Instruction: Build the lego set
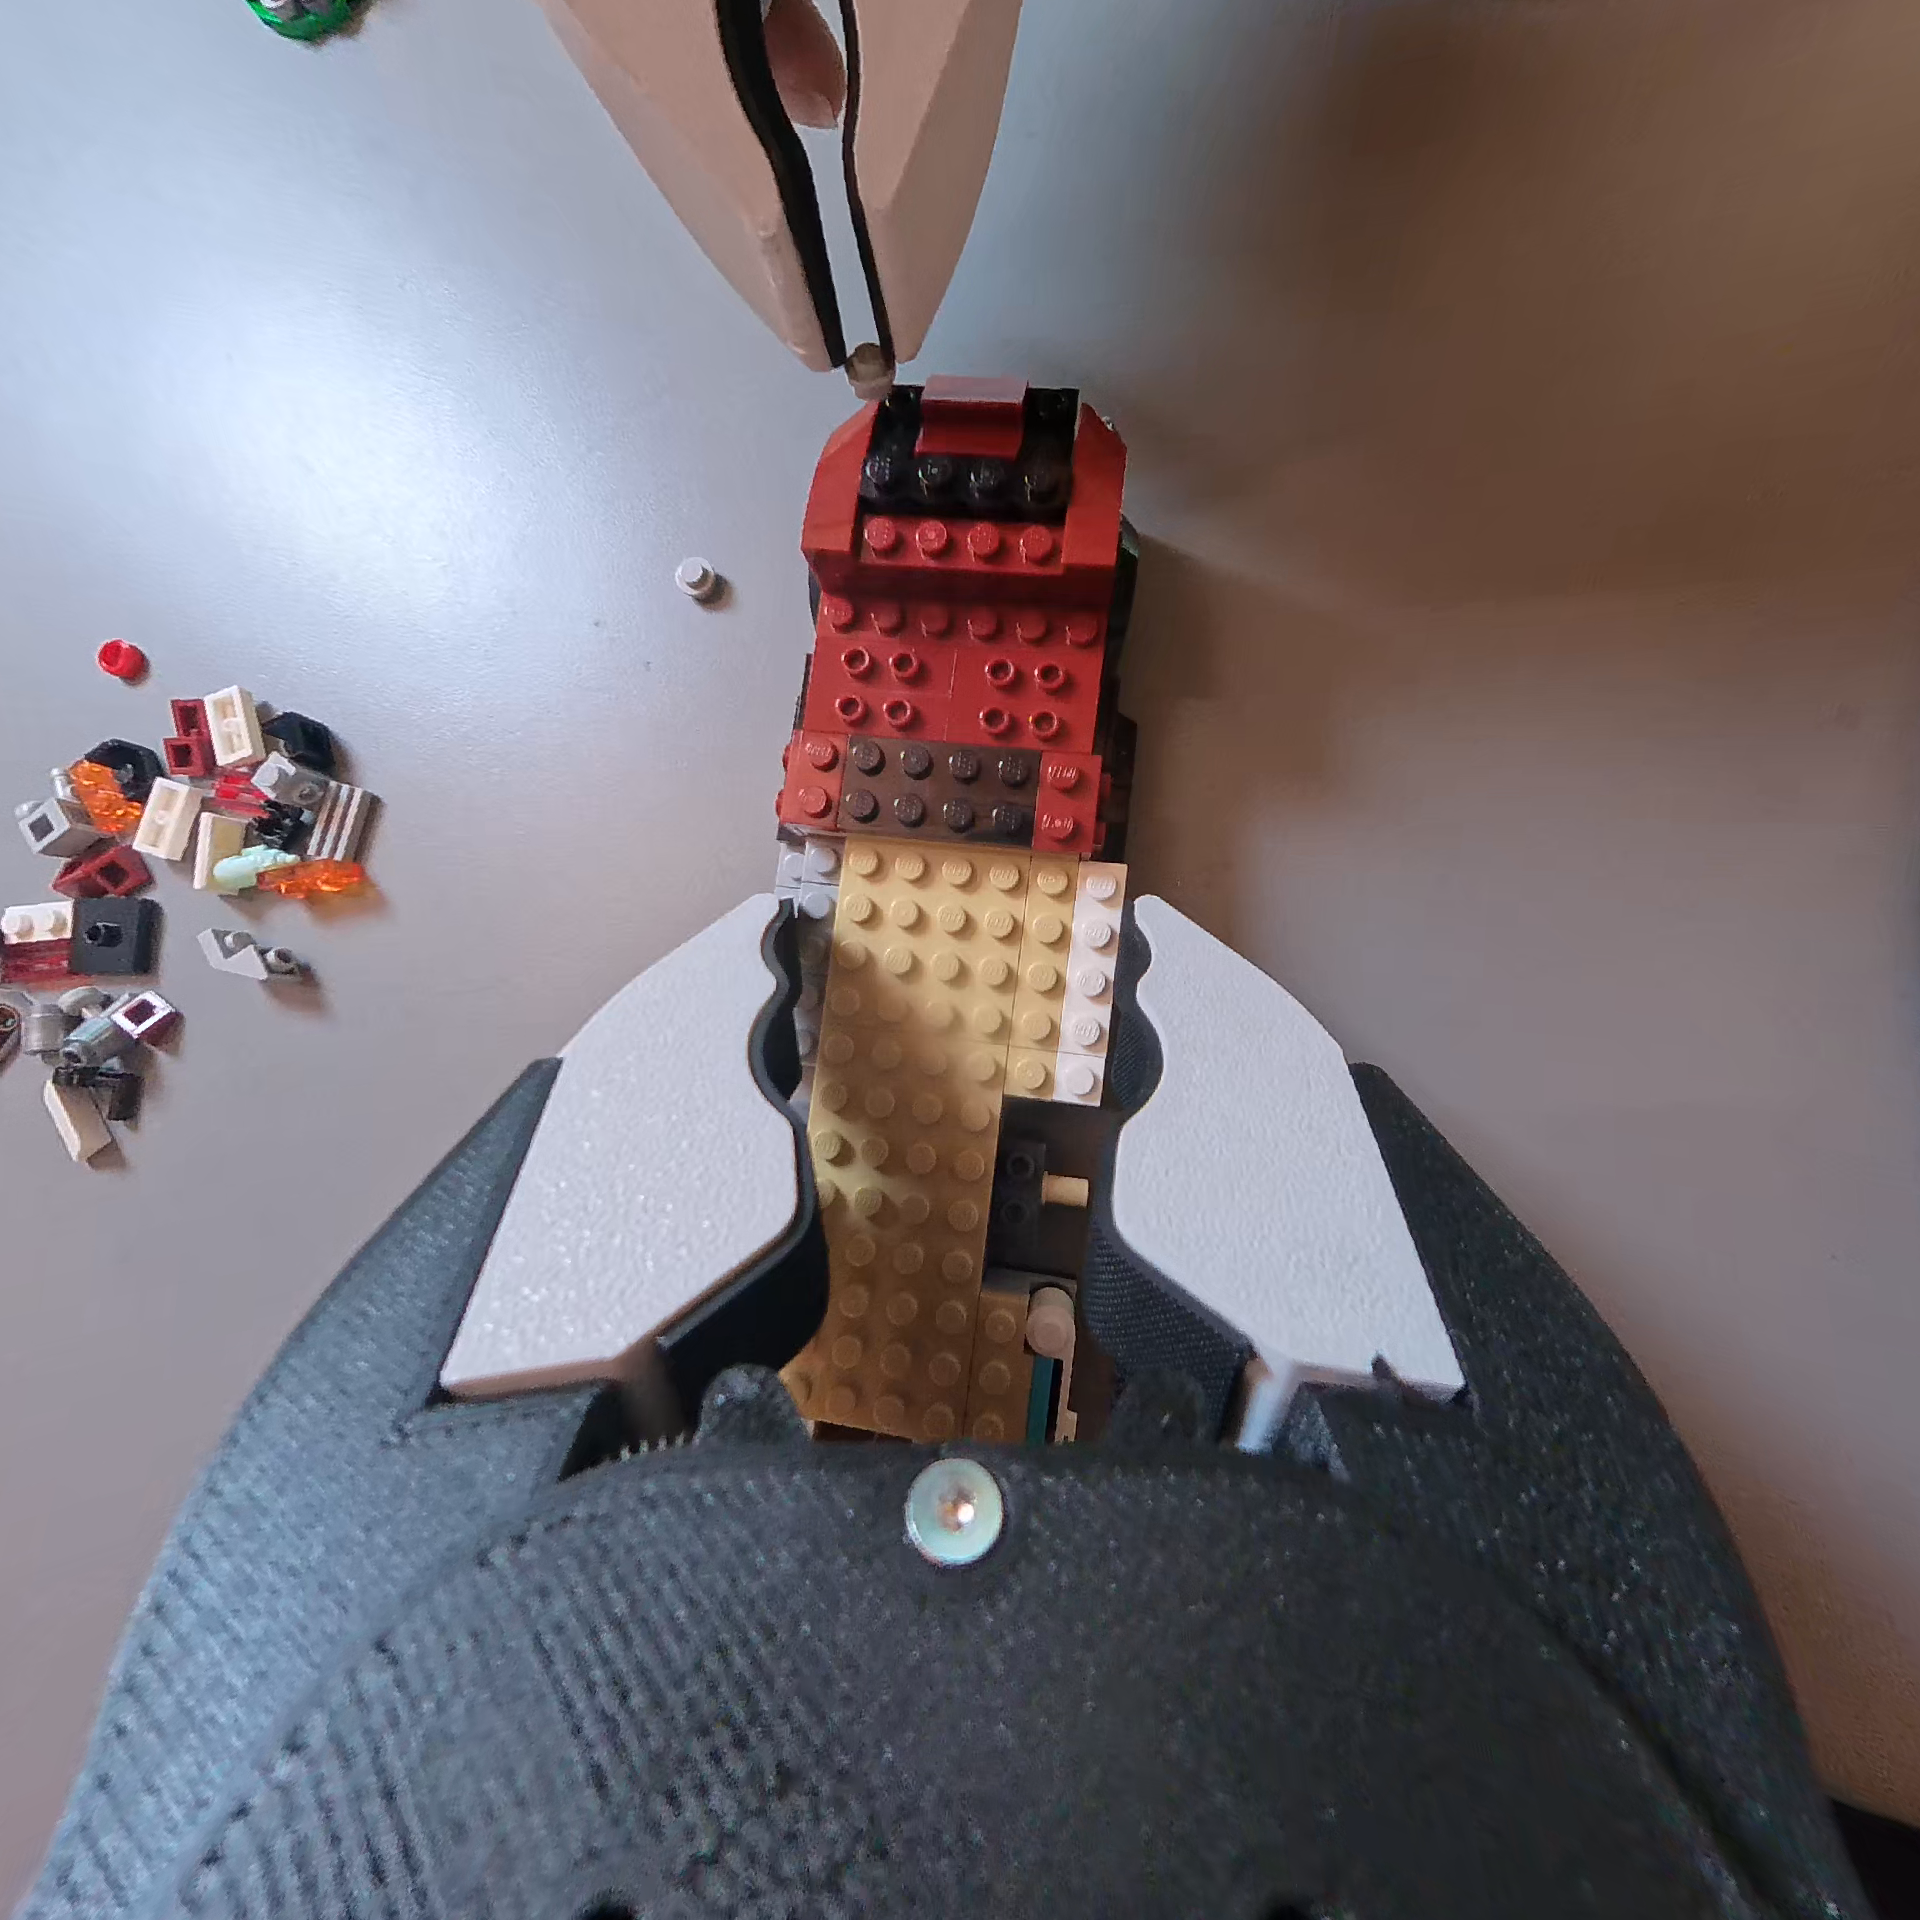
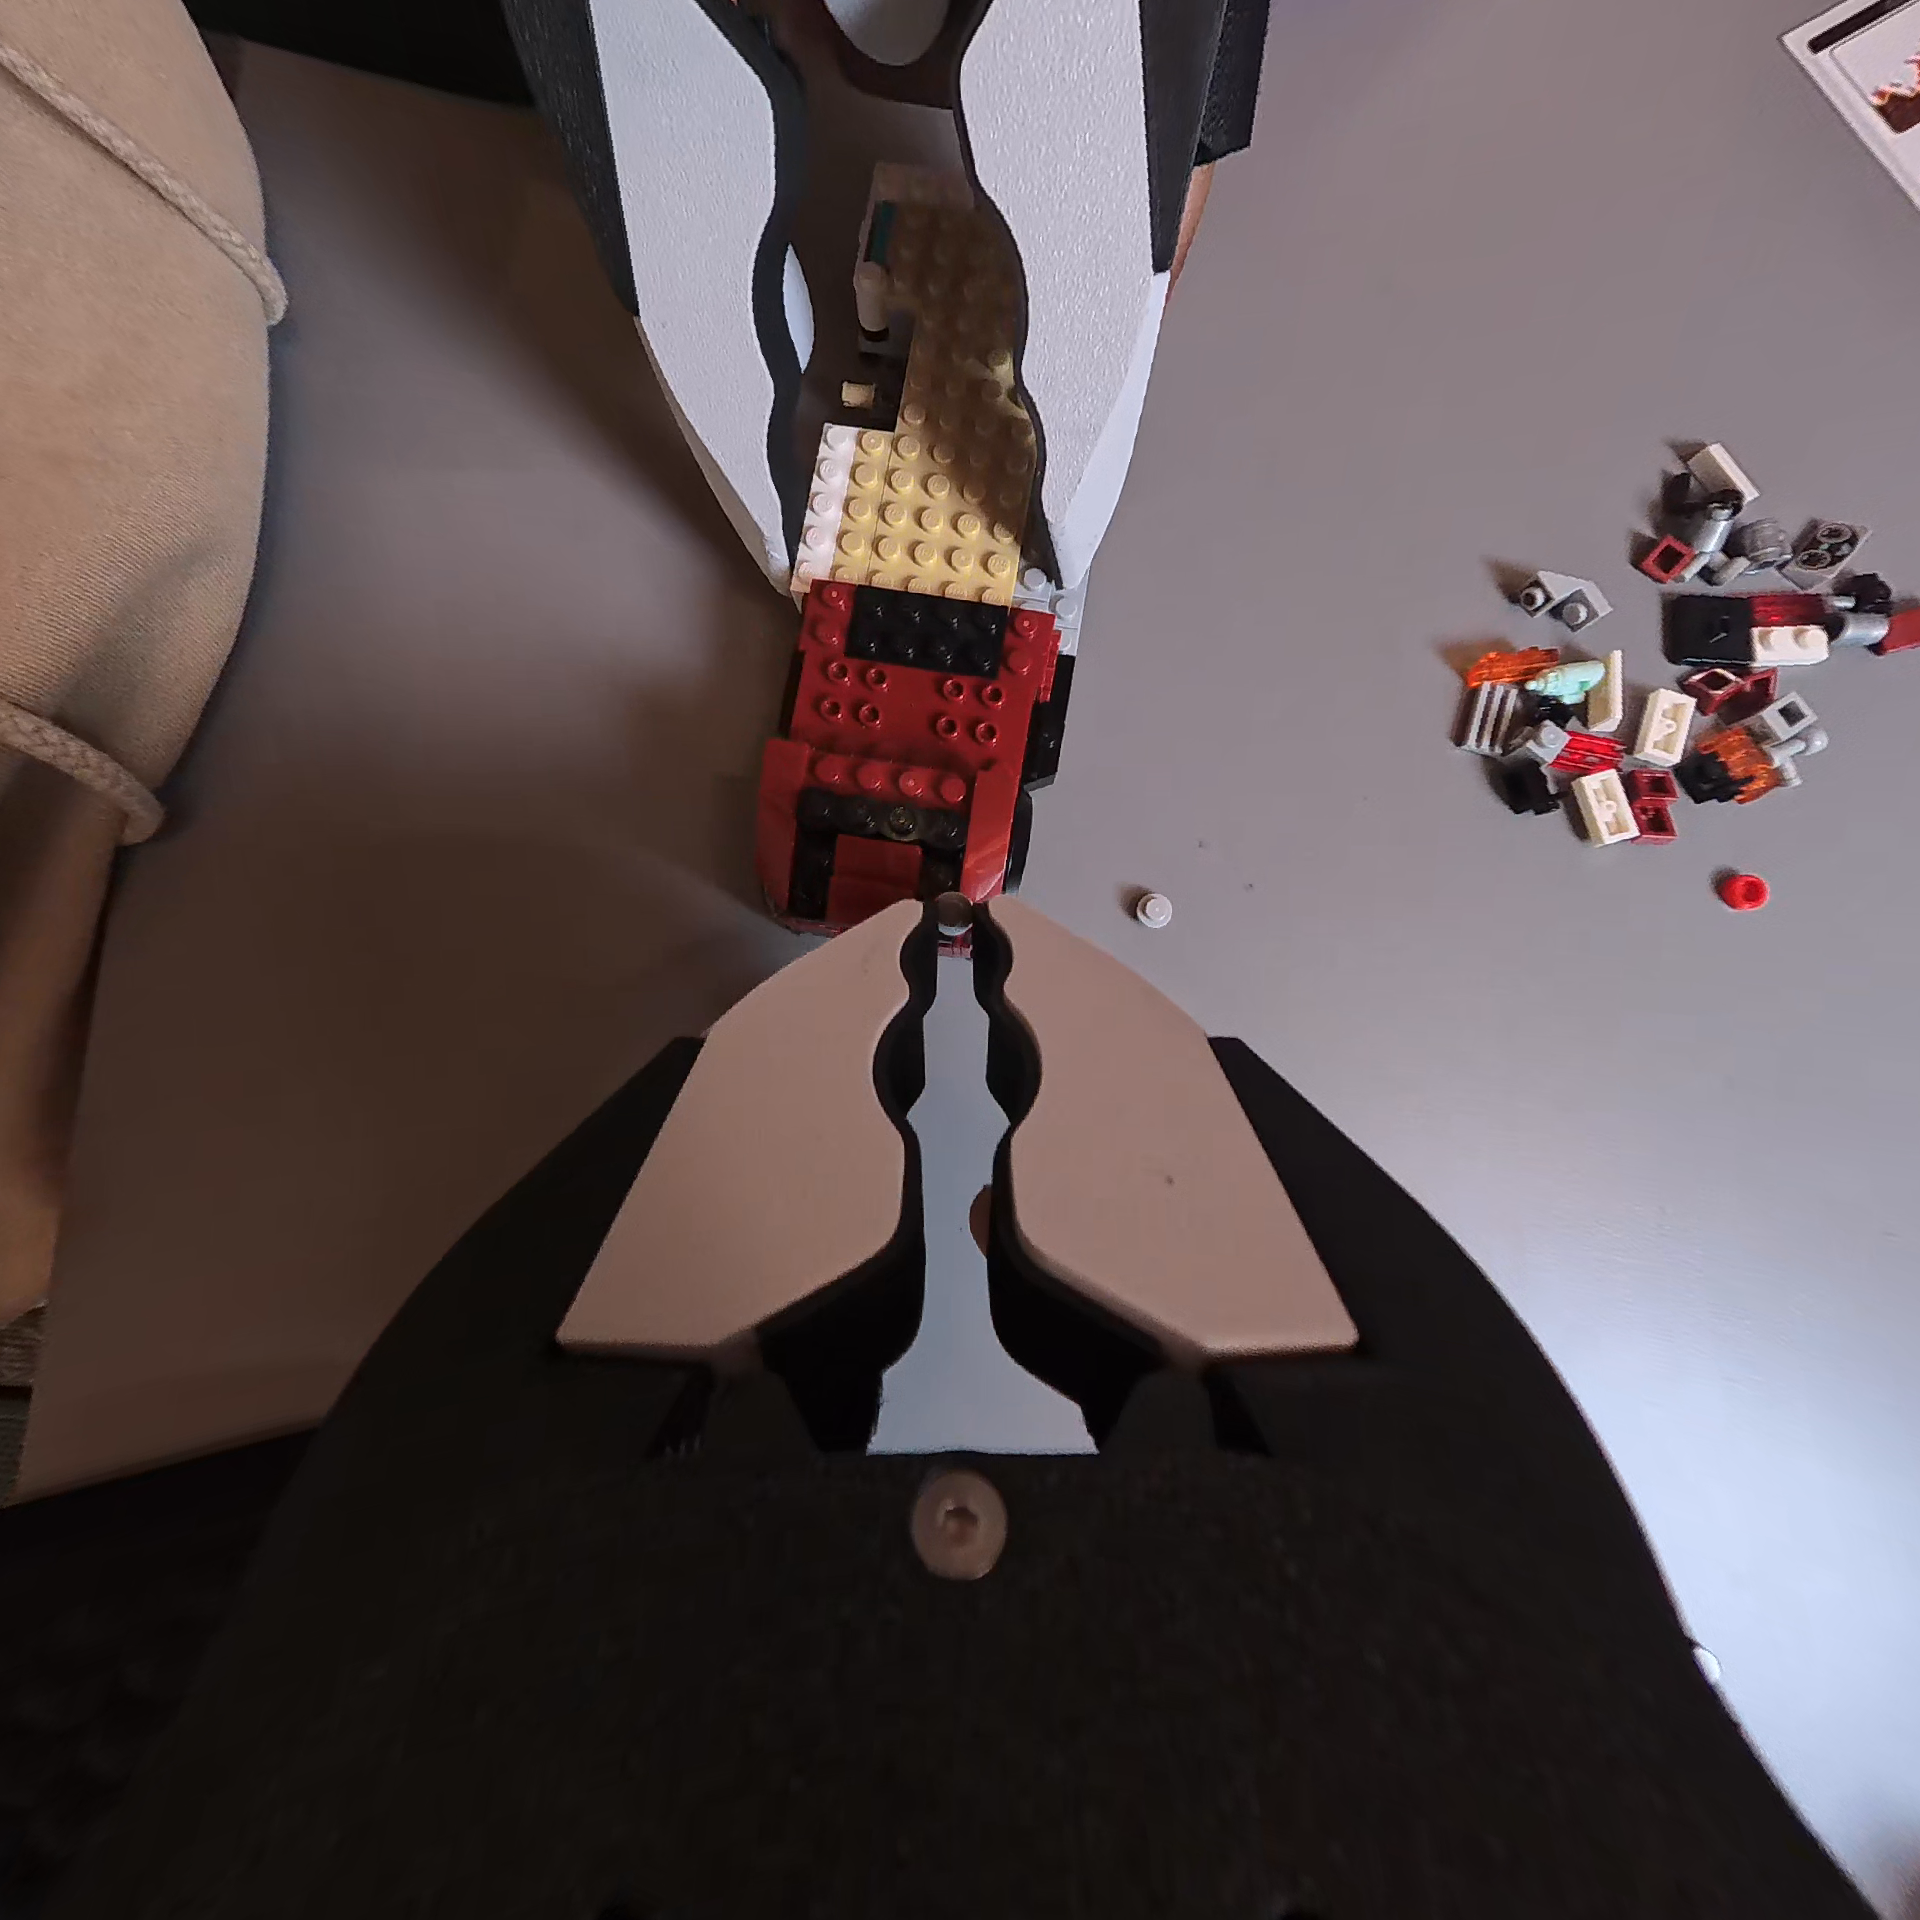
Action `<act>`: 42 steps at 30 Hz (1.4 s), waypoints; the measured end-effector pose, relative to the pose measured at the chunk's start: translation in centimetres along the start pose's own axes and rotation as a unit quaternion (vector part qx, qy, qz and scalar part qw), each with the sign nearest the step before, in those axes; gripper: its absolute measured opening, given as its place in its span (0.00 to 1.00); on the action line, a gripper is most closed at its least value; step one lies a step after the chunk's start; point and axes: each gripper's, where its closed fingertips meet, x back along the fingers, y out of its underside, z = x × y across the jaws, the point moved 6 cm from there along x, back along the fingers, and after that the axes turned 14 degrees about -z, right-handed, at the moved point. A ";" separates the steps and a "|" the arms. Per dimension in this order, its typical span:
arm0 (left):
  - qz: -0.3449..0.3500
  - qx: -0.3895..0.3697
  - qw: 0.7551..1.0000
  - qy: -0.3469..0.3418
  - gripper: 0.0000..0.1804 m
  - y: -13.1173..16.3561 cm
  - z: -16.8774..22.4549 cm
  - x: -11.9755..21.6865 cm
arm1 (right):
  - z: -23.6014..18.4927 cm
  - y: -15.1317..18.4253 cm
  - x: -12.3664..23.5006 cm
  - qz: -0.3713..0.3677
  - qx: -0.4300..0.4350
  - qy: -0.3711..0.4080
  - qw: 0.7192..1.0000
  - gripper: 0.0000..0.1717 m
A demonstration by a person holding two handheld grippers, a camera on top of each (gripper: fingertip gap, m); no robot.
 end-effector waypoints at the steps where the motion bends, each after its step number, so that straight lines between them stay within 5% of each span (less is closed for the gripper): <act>1: 0.000 0.000 1.000 0.000 0.33 0.0 0.0 0.0 | 0.0 0.0 0.0 0.001 0.000 0.000 1.000 0.04; 42: 0.014 0.001 1.000 -0.005 0.33 0.0 0.1 -0.2 | 0.2 -1.1 -0.3 -0.047 0.030 -0.014 0.998 0.03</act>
